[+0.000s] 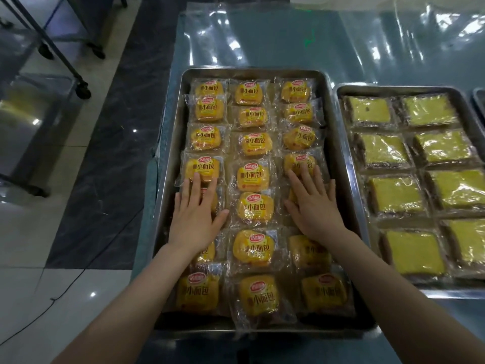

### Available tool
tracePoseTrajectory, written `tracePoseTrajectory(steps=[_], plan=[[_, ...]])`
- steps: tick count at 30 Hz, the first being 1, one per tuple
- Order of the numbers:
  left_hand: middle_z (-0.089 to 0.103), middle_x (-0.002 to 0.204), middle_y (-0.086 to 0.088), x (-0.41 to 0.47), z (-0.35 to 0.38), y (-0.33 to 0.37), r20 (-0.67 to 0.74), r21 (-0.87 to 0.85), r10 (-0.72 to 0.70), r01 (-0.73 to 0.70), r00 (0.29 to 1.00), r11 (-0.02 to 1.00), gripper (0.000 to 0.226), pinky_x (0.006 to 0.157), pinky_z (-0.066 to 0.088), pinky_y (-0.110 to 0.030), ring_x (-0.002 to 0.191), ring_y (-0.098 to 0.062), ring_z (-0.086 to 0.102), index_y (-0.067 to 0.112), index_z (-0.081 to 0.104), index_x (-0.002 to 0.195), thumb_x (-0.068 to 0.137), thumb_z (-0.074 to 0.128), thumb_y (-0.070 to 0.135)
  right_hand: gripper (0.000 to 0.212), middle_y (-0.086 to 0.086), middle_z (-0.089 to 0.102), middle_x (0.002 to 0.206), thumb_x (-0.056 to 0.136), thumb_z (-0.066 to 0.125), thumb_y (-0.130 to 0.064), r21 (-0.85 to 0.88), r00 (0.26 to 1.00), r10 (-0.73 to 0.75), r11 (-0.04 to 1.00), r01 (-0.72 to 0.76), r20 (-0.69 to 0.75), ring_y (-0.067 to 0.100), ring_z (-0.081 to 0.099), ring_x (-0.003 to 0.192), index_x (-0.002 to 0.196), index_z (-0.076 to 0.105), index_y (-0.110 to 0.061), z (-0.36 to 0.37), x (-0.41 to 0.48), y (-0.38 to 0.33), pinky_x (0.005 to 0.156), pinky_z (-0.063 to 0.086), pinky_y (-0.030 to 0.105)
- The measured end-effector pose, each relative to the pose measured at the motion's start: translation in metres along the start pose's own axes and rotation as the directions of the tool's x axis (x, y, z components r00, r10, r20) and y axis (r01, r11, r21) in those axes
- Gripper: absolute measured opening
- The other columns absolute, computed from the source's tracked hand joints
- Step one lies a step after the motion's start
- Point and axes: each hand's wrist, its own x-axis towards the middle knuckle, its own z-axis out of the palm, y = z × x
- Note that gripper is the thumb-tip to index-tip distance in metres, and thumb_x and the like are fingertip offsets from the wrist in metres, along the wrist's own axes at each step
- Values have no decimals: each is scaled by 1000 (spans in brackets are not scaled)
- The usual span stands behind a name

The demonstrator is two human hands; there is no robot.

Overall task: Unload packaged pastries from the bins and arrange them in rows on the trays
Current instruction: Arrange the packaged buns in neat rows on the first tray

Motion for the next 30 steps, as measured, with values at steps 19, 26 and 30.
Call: tracePoseTrajectory(steps=[19,26,30], plan=[[-25,153,1,-30,-10,1,-59,-32,31,-33,998,999,72,112,-10,-36,140,-15,-24,32,-13,147,90,19,60,65,-7,-20,156,93,17,-56,43,987,-159,987,158,27,17,-26,141,150,-7,-34,-4,-17,-40,115,-12,47],[-24,153,2,-96,-3,2,-11,-82,16,-17,1000,997,72,112,-9,-36,139,-12,-25,35,-13,147,88,16,63,61,-8,-18,157,98,25,-47,57,998,9,998,-13,62,10,-23,140,149,-5,-32,4,-97,13,113,-9,35],[-21,154,1,-116,11,6,22,-15,1,0,1000,1000,67,111,-13,-39,139,-16,-26,35,-13,147,92,18,59,67,-8,-21,156,97,34,-48,69,994,-40,997,32,106,13,-22,142,151,-2,-33,7,-111,7,116,-4,41]])
